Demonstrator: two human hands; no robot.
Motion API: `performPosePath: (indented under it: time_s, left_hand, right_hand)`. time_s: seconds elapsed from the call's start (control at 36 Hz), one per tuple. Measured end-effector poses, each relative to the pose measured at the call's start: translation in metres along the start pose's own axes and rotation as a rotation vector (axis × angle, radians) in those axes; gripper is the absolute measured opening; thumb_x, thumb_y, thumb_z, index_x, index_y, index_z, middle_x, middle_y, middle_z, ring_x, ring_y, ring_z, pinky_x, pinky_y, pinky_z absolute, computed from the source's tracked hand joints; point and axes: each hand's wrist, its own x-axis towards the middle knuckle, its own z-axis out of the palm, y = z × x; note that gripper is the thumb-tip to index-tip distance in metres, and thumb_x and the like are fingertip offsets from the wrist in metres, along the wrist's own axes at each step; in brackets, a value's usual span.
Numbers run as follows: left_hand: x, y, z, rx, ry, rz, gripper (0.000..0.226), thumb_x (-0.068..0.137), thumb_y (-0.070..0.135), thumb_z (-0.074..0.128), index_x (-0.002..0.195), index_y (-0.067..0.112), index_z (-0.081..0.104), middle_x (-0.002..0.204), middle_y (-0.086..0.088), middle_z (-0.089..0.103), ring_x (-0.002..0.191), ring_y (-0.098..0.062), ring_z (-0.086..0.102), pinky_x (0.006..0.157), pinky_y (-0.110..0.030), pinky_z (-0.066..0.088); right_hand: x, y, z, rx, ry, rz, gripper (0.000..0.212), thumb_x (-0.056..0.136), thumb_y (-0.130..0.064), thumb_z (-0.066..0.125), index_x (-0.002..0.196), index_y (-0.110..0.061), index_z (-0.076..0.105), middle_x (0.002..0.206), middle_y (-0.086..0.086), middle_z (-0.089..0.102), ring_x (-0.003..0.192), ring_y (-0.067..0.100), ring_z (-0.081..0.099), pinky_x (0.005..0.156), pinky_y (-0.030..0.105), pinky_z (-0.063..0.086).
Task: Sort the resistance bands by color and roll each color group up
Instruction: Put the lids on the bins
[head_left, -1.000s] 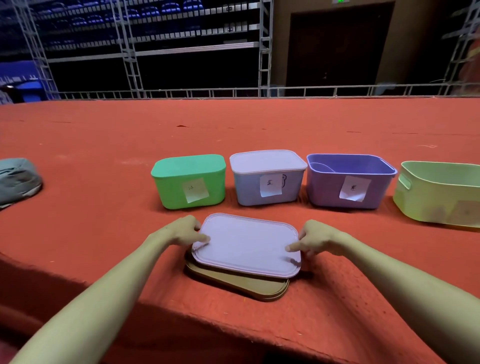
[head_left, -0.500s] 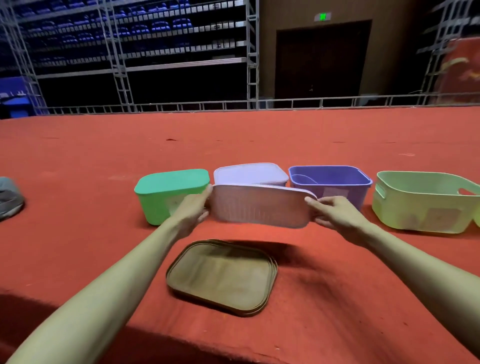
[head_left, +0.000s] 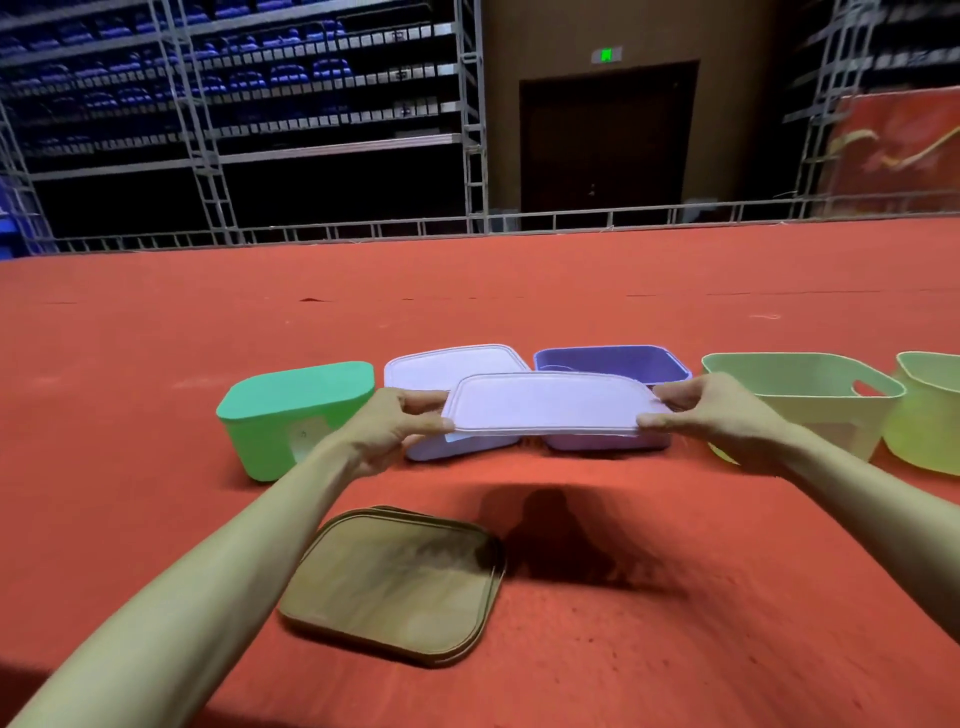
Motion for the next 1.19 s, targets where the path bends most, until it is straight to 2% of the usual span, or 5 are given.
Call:
performPosePath:
  time_s: [0.22, 0.44, 0.94, 1.06, 1.19]
  left_hand:
    - [0.034, 0.023, 0.029, 0.149, -0.100, 0.028, 0.066, 0.073, -0.015, 0.071, 0.134, -0.004, 0.048, 0.130, 0.000, 0.058, 0.105, 0.002, 0.061, 0.089, -0.012, 0.048]
    - [0.087, 0.056, 0.061, 0.343, -0.185, 0.087, 0.049, 0.070, -0.006, 0.079, 0.116, 0.005, 0.068, 0.128, 0.003, 0.063, 0.118, -0.007, 0.057, 0.105, -0.030, 0.044]
    - [0.232, 0.041, 0.085, 0.453, -0.229, 0.027, 0.050, 0.068, -0.003, 0.080, 0.116, 0.007, 0.067, 0.111, 0.003, 0.069, 0.097, -0.003, 0.063, 0.085, -0.013, 0.048]
    - [0.254, 0.022, 0.079, 0.599, -0.231, -0.013, 0.065, 0.040, 0.039, 0.095, 0.079, 0.005, 0.056, 0.080, -0.006, 0.039, 0.076, -0.020, 0.036, 0.077, -0.033, 0.031]
    - [0.253, 0.022, 0.080, 0.669, -0.257, 0.008, 0.053, 0.062, 0.018, 0.085, 0.065, -0.001, 0.036, 0.076, -0.017, 0.020, 0.078, -0.037, 0.019, 0.070, -0.038, 0.016]
  right_hand:
    - [0.014, 0.012, -0.045, -0.260, 0.013, 0.027, 0.065, 0.066, -0.038, 0.086, 0.063, -0.007, 0.029, 0.072, 0.007, 0.020, 0.070, 0.026, 0.018, 0.065, 0.036, 0.010]
    - [0.050, 0.021, -0.091, -0.383, 0.035, 0.116, 0.057, 0.056, -0.034, 0.091, 0.058, -0.014, 0.038, 0.060, 0.000, 0.024, 0.058, 0.015, 0.019, 0.052, 0.029, 0.010]
    - [0.178, 0.102, -0.143, -0.382, -0.043, 0.216, 0.056, 0.038, -0.048, 0.088, 0.061, -0.010, 0.054, 0.064, 0.004, 0.033, 0.065, 0.020, 0.029, 0.066, 0.034, 0.019]
    - [0.192, 0.117, -0.133, -0.342, -0.079, 0.202, 0.053, 0.053, -0.030, 0.092, 0.059, -0.010, 0.043, 0.069, 0.008, 0.025, 0.070, 0.026, 0.021, 0.067, 0.036, 0.014]
    - [0.202, 0.126, -0.127, -0.349, -0.103, 0.228, 0.059, 0.051, -0.037, 0.093, 0.062, -0.007, 0.043, 0.071, 0.009, 0.025, 0.073, 0.028, 0.021, 0.067, 0.036, 0.013]
